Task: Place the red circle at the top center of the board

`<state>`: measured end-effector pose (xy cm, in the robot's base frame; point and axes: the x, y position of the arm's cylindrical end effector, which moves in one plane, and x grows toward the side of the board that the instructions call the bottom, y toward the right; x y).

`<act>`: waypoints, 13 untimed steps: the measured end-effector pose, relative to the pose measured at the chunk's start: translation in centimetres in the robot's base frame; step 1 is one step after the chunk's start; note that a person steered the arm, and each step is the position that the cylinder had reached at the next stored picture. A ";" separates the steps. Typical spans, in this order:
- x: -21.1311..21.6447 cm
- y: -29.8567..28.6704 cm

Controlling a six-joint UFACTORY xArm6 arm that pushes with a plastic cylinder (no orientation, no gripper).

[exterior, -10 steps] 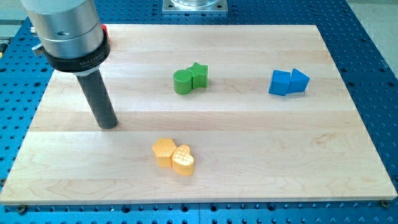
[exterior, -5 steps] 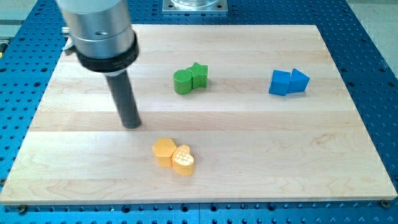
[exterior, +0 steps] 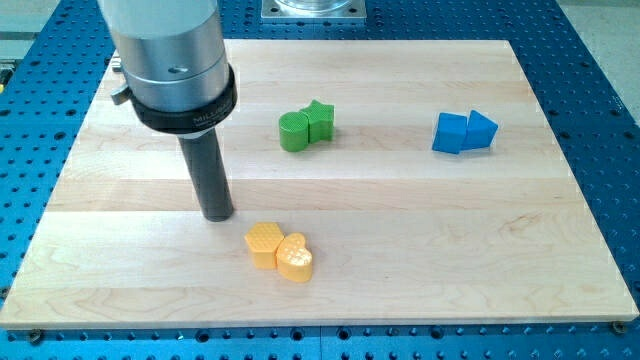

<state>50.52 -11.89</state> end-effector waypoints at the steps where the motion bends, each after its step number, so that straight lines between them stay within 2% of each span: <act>1: -2.8 -7.7; 2: -7.7 -16.5; 3: -11.6 -18.5; 4: -18.7 -18.4; 5: -21.4 -18.3; 7: -27.6 -13.6; 9: -27.6 -1.0; 10: -26.6 2.4; 11: -26.5 -1.4; 12: -23.4 -1.1; 13: -22.3 5.2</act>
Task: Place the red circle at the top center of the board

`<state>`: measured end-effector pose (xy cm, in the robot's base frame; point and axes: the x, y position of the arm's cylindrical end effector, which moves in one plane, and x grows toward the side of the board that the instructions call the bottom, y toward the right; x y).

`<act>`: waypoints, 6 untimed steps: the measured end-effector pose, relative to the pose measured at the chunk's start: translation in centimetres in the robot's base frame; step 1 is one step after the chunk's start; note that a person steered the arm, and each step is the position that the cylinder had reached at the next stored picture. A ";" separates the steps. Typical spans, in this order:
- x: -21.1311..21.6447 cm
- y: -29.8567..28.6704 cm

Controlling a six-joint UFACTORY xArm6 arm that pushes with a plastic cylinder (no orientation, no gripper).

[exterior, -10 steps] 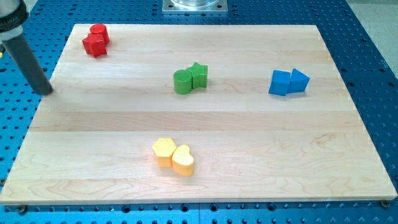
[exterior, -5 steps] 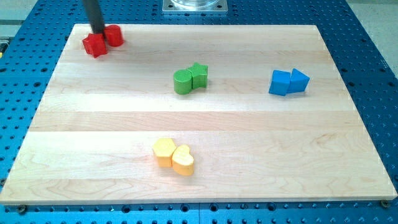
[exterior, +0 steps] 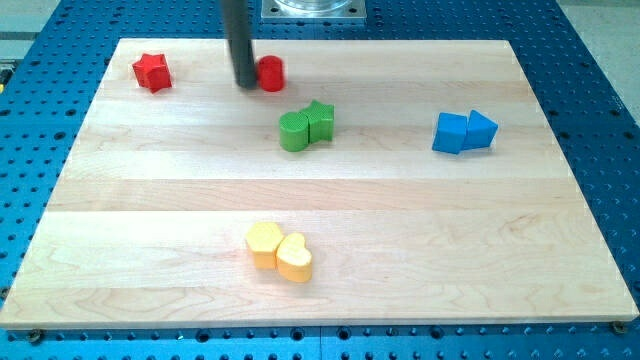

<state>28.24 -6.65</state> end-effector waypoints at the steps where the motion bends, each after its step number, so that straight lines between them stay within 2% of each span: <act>1: -0.4 6.6; 2: -1.6 8.7; 3: -3.6 6.6; 5: -2.0 16.5; 6: -4.2 9.7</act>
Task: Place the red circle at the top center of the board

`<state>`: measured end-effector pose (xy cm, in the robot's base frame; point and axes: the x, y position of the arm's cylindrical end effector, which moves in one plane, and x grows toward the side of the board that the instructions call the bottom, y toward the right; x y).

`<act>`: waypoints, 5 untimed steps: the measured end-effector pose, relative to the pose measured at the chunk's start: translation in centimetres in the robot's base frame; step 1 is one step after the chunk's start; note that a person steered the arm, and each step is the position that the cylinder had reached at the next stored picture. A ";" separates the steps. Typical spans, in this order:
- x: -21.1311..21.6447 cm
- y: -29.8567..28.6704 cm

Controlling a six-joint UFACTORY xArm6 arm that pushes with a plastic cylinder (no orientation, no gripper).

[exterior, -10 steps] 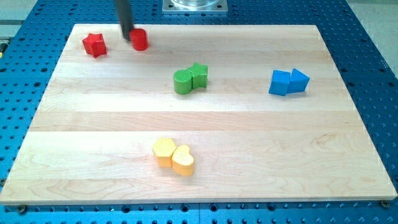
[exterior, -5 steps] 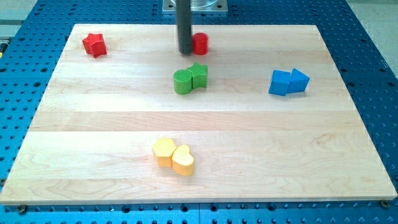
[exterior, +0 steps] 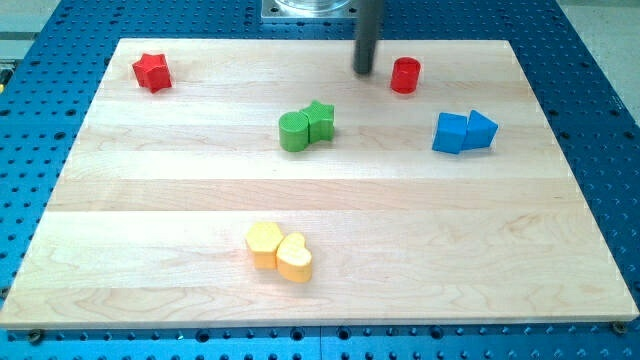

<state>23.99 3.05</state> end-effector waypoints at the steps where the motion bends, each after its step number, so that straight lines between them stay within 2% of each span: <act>1: -1.6 -11.9; 3: -1.5 -31.1; 4: 3.4 -30.2; 5: 5.3 -23.3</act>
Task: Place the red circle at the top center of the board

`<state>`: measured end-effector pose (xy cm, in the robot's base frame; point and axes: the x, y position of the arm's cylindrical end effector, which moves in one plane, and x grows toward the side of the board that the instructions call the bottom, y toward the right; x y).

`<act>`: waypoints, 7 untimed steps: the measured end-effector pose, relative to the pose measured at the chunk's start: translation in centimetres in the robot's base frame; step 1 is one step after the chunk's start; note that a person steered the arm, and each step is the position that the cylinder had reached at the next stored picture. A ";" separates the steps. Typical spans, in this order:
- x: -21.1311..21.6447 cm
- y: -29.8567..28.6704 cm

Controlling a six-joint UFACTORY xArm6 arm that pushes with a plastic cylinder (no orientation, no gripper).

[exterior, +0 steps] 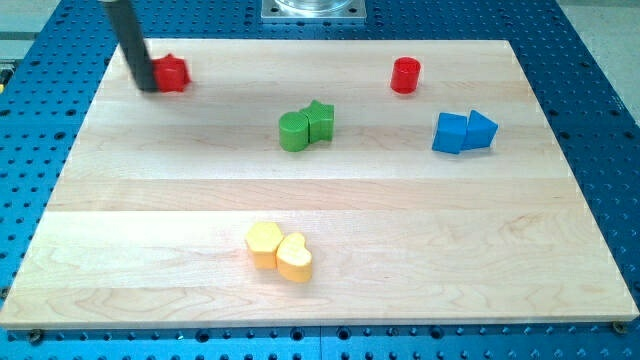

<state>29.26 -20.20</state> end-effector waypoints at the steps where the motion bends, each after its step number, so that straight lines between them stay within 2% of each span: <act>1: -0.9 4.6; 3: -3.3 -0.6; 4: -3.3 8.8; 5: -4.0 12.8; 6: -5.8 12.5; 7: -5.8 18.1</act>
